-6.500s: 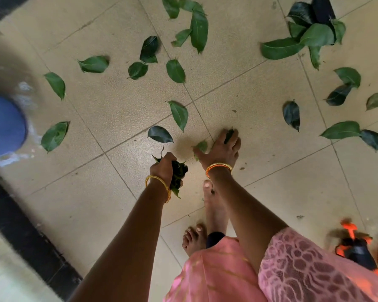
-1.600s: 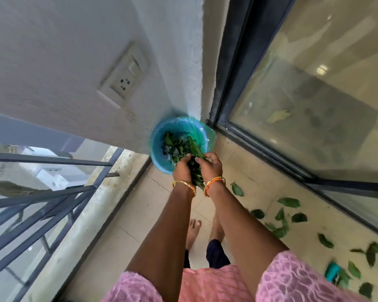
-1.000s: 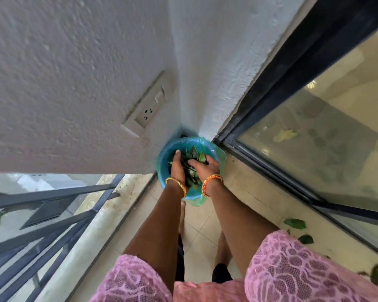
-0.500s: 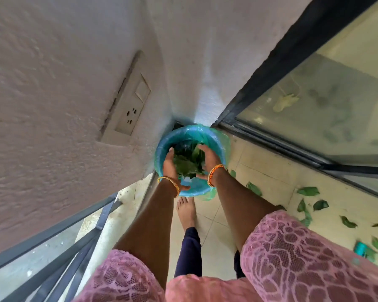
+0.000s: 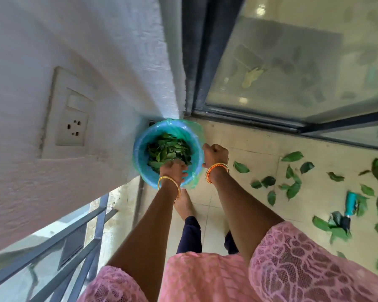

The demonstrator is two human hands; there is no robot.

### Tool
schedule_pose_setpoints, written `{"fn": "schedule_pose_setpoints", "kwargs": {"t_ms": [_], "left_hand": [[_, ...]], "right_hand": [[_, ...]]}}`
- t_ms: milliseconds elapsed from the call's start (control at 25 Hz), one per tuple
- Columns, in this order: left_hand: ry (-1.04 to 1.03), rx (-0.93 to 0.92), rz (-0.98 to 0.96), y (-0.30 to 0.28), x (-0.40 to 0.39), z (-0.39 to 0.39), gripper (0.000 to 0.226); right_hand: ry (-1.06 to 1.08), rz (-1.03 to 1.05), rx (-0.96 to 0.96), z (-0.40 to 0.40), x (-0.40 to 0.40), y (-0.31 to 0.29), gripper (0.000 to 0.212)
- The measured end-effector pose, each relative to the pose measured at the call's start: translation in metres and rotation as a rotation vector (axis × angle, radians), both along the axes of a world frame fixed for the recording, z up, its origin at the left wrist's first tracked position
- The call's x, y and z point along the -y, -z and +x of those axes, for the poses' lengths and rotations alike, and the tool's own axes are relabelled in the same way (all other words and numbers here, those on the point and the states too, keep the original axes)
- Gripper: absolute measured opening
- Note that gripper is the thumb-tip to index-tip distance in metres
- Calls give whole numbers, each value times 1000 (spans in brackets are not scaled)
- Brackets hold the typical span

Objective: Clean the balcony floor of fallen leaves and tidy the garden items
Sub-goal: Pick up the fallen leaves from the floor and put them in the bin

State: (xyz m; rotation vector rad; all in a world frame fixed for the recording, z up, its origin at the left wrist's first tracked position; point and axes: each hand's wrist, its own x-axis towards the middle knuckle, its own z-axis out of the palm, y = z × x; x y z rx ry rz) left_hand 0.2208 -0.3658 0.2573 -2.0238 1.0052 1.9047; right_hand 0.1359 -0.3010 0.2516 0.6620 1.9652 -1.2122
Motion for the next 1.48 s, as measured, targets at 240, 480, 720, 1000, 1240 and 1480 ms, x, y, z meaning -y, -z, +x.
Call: {"fn": "schedule_pose_setpoints", "kwargs": {"t_ms": [240,480,720,1000,1240,1480], "left_hand": [[304,-28,25,6,-96,-40,26],[572,73,-2,95,-150,-63,21],[641,123,-221,221,-137,-76,33],[497,216,-196,309,-106,-52,18],[366,140,-57,290,-113,-79,28],[532,140,167,249,-150,-102,19]], "right_hand": [[-220,227,-92,-9,-114,25,37],[-397,208,17,-28,-194,123,23],[-1125,279,-187,-25,-180,253,48],[-1065,374,-424,-11,-143,325,60],[-813,114,-500,-12,-151,329,23],[-510,-6,-308,-6,-183,275,21]]}}
